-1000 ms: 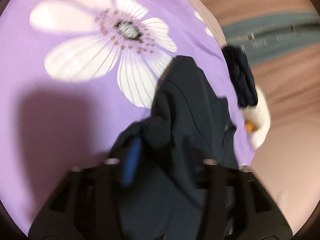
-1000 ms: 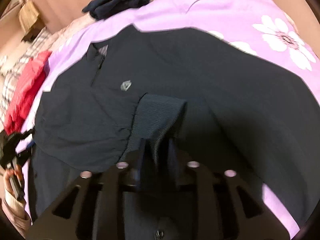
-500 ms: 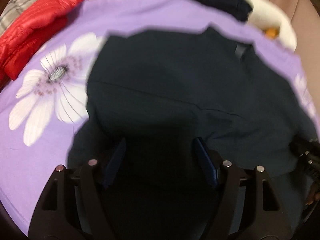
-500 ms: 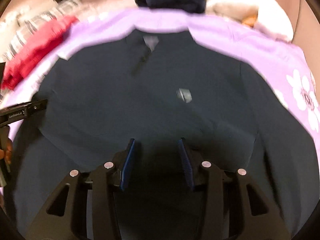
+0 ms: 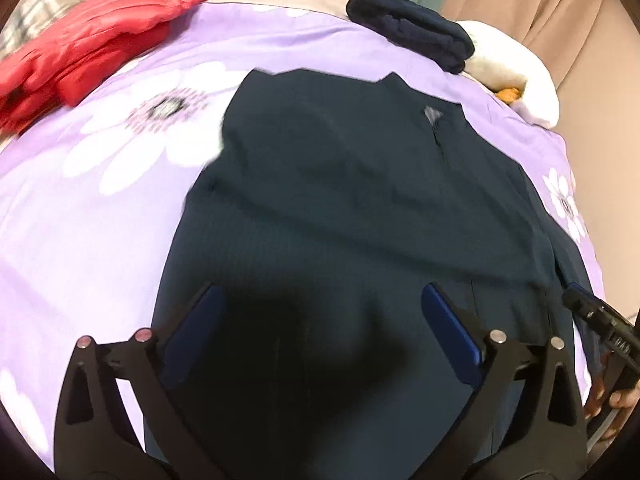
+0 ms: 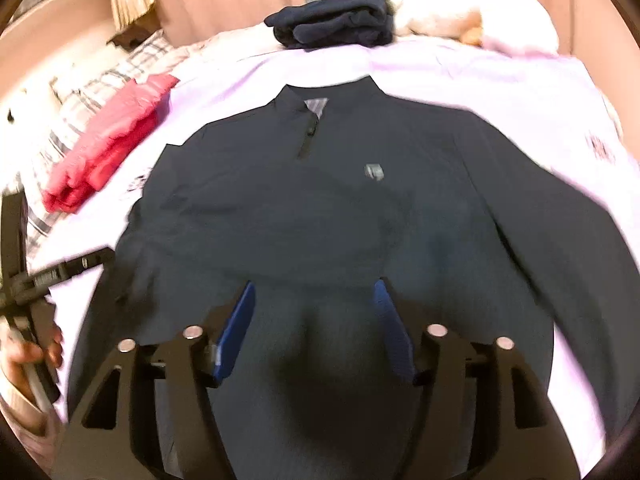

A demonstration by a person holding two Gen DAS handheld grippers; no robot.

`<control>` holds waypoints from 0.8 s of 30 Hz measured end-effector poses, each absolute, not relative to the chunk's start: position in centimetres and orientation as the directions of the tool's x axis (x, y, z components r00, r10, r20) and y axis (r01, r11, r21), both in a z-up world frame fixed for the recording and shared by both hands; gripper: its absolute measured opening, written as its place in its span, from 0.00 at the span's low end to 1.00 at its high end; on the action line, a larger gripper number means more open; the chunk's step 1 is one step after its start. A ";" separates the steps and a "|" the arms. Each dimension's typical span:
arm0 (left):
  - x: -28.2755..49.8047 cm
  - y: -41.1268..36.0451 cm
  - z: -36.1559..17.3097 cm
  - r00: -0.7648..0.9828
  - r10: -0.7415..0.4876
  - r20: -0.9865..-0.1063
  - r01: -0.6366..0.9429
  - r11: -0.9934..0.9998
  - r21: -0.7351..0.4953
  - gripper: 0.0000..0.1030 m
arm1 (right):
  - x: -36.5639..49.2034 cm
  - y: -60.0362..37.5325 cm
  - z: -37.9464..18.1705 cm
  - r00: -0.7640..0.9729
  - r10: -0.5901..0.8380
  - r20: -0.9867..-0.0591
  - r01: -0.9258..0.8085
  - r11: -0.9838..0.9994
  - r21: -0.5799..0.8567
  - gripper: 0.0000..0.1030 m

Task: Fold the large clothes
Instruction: 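Lift the other sleeve with the right tool and carry it across the jacket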

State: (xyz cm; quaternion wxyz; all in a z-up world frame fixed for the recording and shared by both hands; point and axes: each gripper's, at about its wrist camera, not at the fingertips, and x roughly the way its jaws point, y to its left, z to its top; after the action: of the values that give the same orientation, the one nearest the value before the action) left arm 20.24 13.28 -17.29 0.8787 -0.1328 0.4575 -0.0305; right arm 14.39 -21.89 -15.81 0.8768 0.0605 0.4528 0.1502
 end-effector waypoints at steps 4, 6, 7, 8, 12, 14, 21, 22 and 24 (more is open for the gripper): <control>14.8 12.9 -17.9 0.582 -0.209 -0.786 -0.054 0.954 -0.294 0.98 | 9.1 -24.7 -16.3 0.535 0.353 -0.768 -0.136 0.933 0.334 0.82; 12.8 12.2 -17.9 0.575 -0.203 -0.793 -0.038 0.961 -0.274 0.98 | 6.7 -26.6 -16.5 0.542 0.365 -0.757 -0.093 0.921 0.377 0.85; 12.1 12.0 -17.7 0.574 -0.197 -0.795 -0.034 0.964 -0.263 0.98 | 5.8 -27.4 -16.5 0.549 0.364 -0.752 -0.074 0.918 0.389 0.86; 11.7 12.1 -17.4 0.578 -0.206 -0.790 -0.027 0.962 -0.271 0.98 | 4.8 -28.3 -16.4 0.559 0.359 -0.748 -0.055 0.916 0.398 0.86; 10.9 11.9 -16.6 0.586 -0.256 -0.769 -0.021 0.944 -0.330 0.98 | 2.1 -32.6 -16.4 0.610 0.342 -0.715 0.059 0.880 0.471 0.86; 10.3 11.5 -16.4 0.583 -0.273 -0.765 -0.012 0.939 -0.345 0.98 | 0.9 -35.1 -16.7 0.635 0.350 -0.688 0.117 0.837 0.534 0.86; 10.1 9.8 -16.1 0.564 -0.305 -0.767 0.014 0.932 -0.361 0.98 | -3.1 -43.9 -18.1 0.726 0.247 -0.642 0.317 0.708 0.631 0.86; 10.2 9.6 -16.1 0.560 -0.305 -0.770 0.016 0.934 -0.358 0.98 | -3.6 -45.1 -18.4 0.736 0.233 -0.635 0.344 0.679 0.648 0.86; 10.3 9.1 -16.1 0.555 -0.308 -0.773 0.024 0.934 -0.355 0.98 | -4.6 -47.0 -19.1 0.751 0.208 -0.626 0.390 0.626 0.675 0.86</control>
State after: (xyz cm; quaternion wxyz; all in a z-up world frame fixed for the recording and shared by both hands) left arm 10.26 9.05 -16.12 0.8682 -0.1539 0.4620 -0.0955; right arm -4.57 -47.01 -19.15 0.8316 0.4290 0.3485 -0.0546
